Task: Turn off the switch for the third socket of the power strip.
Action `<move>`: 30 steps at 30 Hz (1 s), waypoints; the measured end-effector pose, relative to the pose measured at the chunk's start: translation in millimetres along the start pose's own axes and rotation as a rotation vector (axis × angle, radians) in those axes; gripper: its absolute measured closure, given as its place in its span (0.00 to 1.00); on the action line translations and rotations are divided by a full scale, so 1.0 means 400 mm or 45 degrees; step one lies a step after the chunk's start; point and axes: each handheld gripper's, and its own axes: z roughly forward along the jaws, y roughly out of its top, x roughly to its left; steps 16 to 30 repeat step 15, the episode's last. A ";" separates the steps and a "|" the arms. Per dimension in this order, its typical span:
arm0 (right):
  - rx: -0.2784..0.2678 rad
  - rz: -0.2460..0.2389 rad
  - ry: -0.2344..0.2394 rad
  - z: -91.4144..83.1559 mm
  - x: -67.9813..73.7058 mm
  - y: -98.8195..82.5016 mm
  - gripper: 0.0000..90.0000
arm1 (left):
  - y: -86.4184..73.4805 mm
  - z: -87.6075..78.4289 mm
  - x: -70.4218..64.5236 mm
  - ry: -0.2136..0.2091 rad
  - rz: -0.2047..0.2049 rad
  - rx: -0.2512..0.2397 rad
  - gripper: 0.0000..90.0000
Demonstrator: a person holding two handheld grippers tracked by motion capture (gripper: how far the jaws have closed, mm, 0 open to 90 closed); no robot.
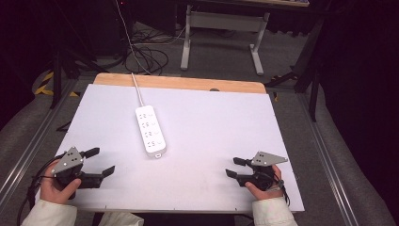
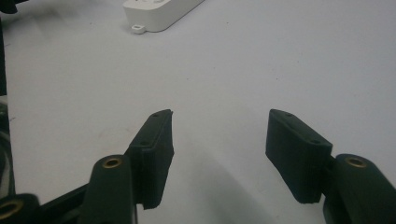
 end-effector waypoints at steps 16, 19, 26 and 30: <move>0.003 0.003 0.001 0.003 -0.002 0.000 0.47 | -0.007 0.002 -0.001 0.018 -0.136 0.021 0.15; 0.003 0.003 0.001 0.003 -0.002 0.000 0.47 | -0.007 0.002 -0.001 0.018 -0.136 0.021 0.15; 0.003 0.003 0.001 0.003 -0.002 0.000 0.47 | -0.007 0.002 -0.001 0.018 -0.136 0.021 0.15; 0.003 0.003 0.001 0.003 -0.002 0.000 0.47 | -0.007 0.002 -0.001 0.018 -0.136 0.021 0.15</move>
